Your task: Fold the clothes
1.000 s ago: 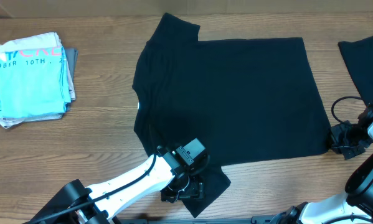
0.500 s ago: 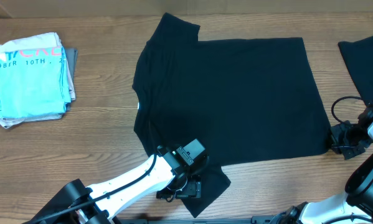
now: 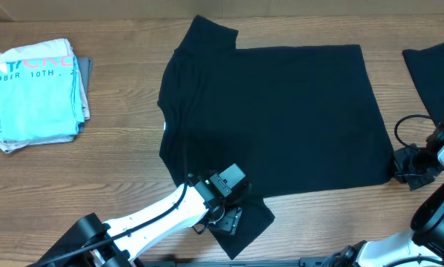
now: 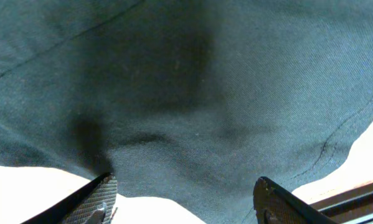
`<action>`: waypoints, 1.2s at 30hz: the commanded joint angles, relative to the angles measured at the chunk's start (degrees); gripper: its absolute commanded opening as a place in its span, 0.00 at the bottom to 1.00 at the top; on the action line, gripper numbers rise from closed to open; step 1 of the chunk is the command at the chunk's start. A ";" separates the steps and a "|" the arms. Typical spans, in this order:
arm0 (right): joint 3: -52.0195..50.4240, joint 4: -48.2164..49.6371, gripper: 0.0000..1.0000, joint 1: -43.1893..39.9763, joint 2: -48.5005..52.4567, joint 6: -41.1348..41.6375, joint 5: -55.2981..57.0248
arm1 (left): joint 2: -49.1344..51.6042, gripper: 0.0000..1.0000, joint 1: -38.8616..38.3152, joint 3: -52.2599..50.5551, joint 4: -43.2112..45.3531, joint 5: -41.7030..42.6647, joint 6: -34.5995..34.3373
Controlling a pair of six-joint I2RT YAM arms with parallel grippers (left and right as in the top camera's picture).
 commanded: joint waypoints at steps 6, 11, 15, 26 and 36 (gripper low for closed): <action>-1.05 0.50 0.15 -0.11 0.00 0.24 -0.37 | 0.35 0.63 -1.22 -0.31 -3.15 6.01 10.32; -1.05 0.46 0.15 -0.11 0.00 0.22 -0.37 | 0.35 0.65 -5.18 -1.49 -1.25 2.29 13.53; -1.05 0.46 0.15 -0.11 0.00 0.22 -0.37 | 0.33 0.71 -8.59 -1.51 -0.70 -3.28 13.62; -1.05 0.48 0.15 -0.11 0.00 0.22 -0.37 | 0.35 0.66 -9.88 -1.51 0.98 -4.15 15.02; -1.05 0.44 0.16 -0.11 0.00 0.20 -0.37 | 0.35 0.69 -9.92 -1.49 1.55 -1.05 5.16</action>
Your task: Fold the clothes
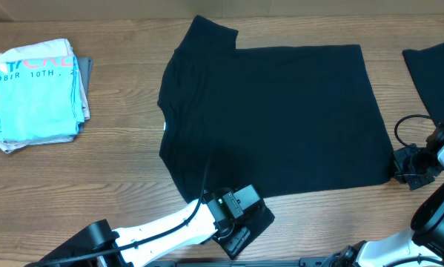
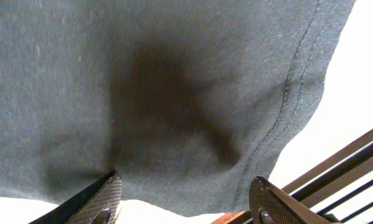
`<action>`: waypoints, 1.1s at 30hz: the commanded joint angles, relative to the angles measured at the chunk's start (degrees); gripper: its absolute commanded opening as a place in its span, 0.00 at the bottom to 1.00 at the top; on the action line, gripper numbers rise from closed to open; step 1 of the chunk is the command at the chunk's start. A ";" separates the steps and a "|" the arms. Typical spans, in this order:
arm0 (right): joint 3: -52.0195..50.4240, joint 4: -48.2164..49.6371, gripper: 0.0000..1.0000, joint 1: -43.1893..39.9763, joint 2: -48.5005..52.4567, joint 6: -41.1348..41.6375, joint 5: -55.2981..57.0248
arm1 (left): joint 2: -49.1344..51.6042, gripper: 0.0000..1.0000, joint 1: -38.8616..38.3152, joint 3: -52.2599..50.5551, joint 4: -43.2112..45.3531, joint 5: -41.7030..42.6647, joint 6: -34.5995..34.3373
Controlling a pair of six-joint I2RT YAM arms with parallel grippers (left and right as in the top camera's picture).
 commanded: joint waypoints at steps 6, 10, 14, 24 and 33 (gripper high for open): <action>-1.05 0.37 0.16 -0.11 0.00 0.20 -0.22 | 0.35 0.63 -0.37 -0.50 -3.19 2.64 -4.52; -1.05 0.42 0.16 -0.11 0.00 0.22 -0.22 | 0.35 0.68 -0.35 -0.46 -3.30 2.67 -4.37; -1.05 0.35 0.16 -0.11 0.00 0.20 -0.22 | 0.35 0.64 -0.35 0.26 -2.71 2.58 -3.61; -1.05 0.13 0.16 -0.11 0.00 0.20 -0.22 | 2.38 0.67 -0.35 2.78 -3.34 0.55 -0.74; -1.05 0.13 0.16 -0.11 0.00 0.20 -0.22 | 12.98 0.59 0.11 8.50 -7.56 2.12 -1.62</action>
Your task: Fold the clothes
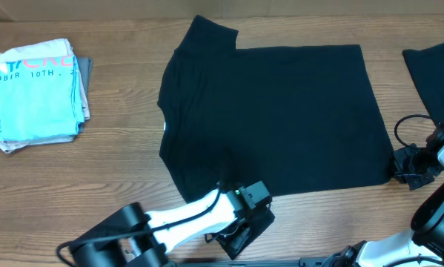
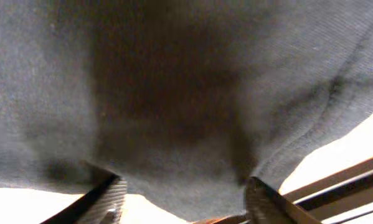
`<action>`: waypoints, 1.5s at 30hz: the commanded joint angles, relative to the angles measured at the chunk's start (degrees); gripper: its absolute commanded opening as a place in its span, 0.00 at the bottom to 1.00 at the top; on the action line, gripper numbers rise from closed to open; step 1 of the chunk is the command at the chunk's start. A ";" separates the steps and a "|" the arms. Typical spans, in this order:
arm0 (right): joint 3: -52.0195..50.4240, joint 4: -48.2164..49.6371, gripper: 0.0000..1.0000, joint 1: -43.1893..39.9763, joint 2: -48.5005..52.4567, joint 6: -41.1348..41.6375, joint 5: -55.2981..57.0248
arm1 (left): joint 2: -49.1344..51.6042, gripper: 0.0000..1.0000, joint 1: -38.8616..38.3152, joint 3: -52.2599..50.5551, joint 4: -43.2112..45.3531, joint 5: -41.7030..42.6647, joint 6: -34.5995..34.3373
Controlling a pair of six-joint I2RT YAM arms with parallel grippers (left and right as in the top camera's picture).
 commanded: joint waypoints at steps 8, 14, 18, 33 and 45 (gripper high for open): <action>-1.05 0.24 0.16 -0.11 0.00 0.20 -0.13 | 3.23 0.41 0.00 2.25 -1.20 0.46 0.52; -1.05 0.24 0.04 -0.11 0.00 0.20 0.37 | 3.23 0.04 0.00 3.39 -4.46 0.39 0.55; -0.87 0.09 0.04 -0.11 0.00 0.22 0.52 | 3.21 0.04 0.02 4.22 -7.06 -0.96 0.57; 4.76 -6.71 0.04 -0.11 0.00 1.53 0.48 | 0.79 0.04 0.02 13.75 -17.84 -10.03 -0.31; 4.81 -8.39 0.04 -0.11 -0.04 1.51 1.42 | 0.61 0.04 0.85 14.14 -22.45 -13.35 -2.73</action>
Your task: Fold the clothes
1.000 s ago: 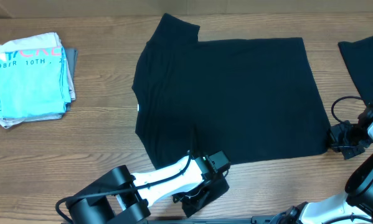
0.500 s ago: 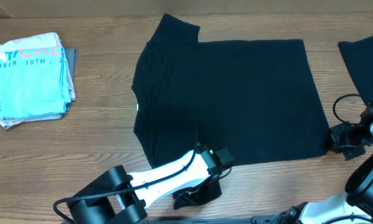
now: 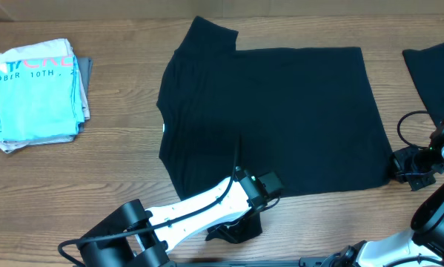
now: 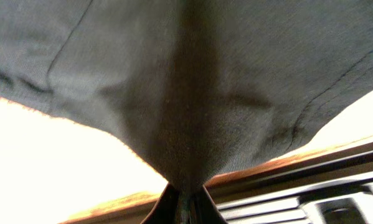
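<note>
A black T-shirt (image 3: pixel 281 119) lies spread flat on the wooden table, collar to the left. Its near sleeve (image 3: pixel 233 228) juts toward the front edge and looks bunched. My left gripper (image 4: pixel 185 210) is shut on a pinch of that sleeve's fabric (image 4: pixel 186 112), which fans out above the closed fingers. In the overhead view the left wrist (image 3: pixel 262 184) covers the grip. My right gripper (image 3: pixel 408 169) sits at the shirt's bottom hem corner on the right; its jaws are too dark to read.
A stack of folded clothes topped by a teal shirt (image 3: pixel 36 93) rests at the far left. Another black garment (image 3: pixel 433 70) lies at the right edge. The table's front edge (image 4: pixel 286 163) runs just beyond the sleeve.
The left jaws were open on the sleeve and are now shut on a pinch of it. The sleeve has drawn in narrower, and the wrist sits slightly further right.
The left gripper stood open over the near sleeve close to the shirt body. Then it was open nearer the sleeve's hem, then open low on the fabric. Now it is shut on the sleeve. The right arm stayed at the hem corner.
</note>
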`<action>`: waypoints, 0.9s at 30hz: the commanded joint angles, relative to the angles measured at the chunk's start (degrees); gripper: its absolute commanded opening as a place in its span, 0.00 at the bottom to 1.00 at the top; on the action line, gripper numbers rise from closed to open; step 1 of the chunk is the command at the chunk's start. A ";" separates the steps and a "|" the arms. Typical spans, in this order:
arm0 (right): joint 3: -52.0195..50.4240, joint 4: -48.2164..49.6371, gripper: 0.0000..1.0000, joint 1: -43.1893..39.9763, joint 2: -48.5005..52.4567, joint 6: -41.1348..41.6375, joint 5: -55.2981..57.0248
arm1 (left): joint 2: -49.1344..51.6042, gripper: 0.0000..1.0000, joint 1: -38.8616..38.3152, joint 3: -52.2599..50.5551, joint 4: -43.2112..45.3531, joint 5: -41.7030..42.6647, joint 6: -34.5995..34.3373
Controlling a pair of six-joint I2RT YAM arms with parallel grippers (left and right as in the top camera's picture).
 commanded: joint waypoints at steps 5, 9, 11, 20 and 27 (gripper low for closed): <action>1.70 -1.20 0.04 -0.11 -1.05 0.48 1.36 | -3.96 0.04 2.45 1.29 -3.65 -3.10 -5.18; 3.89 -4.48 0.04 -0.11 -2.60 0.48 1.44 | -8.35 0.04 2.54 1.31 -3.48 -2.27 -6.29; 5.75 -6.82 0.04 -0.11 -3.54 0.50 1.42 | -10.80 0.04 2.56 1.31 -3.41 -0.87 -6.43; 12.24 -12.79 0.04 -0.04 -5.29 1.29 -2.32 | -15.21 0.04 5.09 3.89 -6.03 -0.24 -5.68; 15.54 -13.16 0.04 0.24 -5.29 0.22 -4.33 | -15.19 0.04 17.03 11.43 -7.43 -2.97 2.08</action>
